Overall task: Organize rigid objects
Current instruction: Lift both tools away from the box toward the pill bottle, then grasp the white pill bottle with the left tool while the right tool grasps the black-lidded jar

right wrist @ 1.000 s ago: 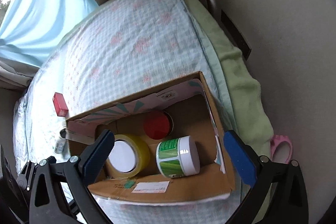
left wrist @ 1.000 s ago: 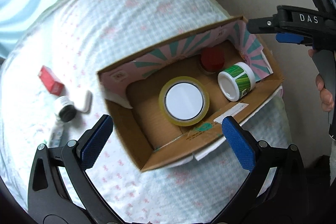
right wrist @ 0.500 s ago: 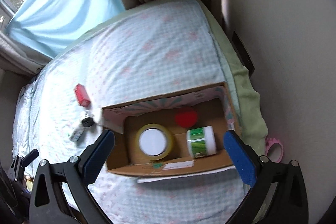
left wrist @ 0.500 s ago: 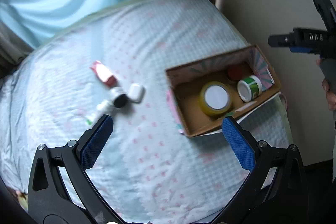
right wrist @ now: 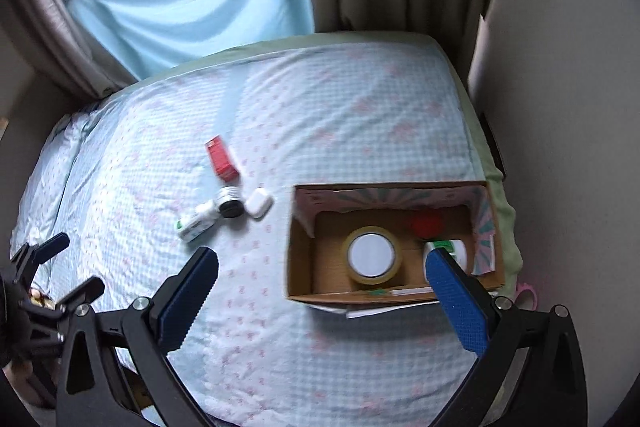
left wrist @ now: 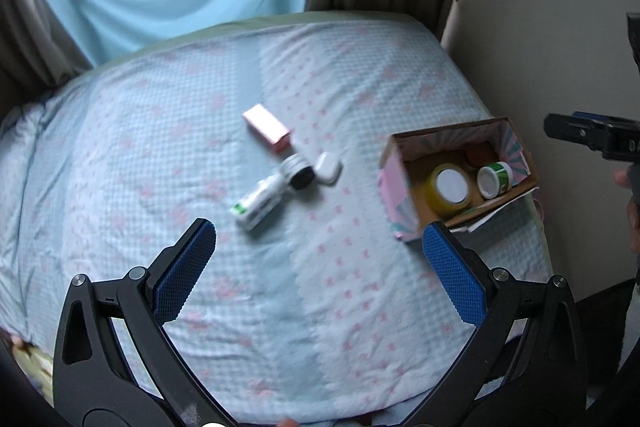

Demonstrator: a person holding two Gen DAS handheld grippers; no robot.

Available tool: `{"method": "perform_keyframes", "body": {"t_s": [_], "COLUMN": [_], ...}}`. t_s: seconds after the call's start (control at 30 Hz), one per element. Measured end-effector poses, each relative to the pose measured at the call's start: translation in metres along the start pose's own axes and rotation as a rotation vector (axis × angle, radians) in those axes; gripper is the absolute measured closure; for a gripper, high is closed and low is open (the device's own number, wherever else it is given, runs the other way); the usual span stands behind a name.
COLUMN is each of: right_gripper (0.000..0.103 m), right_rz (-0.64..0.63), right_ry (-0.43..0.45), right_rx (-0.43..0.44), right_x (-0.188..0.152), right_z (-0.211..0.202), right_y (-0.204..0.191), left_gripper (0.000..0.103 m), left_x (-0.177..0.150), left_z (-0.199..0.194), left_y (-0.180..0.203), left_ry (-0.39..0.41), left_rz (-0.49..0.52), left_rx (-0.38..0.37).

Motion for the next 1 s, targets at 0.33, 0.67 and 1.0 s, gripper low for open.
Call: {"method": "perform_keyframes", "body": {"t_s": [0.33, 0.67, 1.0], "right_gripper": [0.0, 0.0, 0.0], "right_rz": [-0.09, -0.345, -0.864], "right_ry": [-0.012, -0.091, -0.2], "right_rx": [0.032, 0.038, 0.079], "right_x": [0.014, 0.03, 0.041], "right_z": [0.029, 0.103, 0.229], "right_y": [-0.097, -0.152, -0.168], "left_gripper": [0.0, 0.0, 0.0], "left_x": [0.006, 0.025, 0.025], "left_z": [0.012, 0.096, 0.214], "left_y": [-0.085, -0.113, -0.114], "left_ry": [-0.027, -0.123, -0.229], "left_rz": [0.11, 0.268, 0.334], "left_rx": [-0.07, -0.135, -0.127]}}
Point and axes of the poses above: each gripper's, at about its wrist camera, not at the fingertips, and z roughly the way its jaws point, y to its right, x to its top, the point moved 5 cm from there along z, roughly the way its jaws point, and after that the axes turned 2 degrees about -z, right-handed, at the moved point
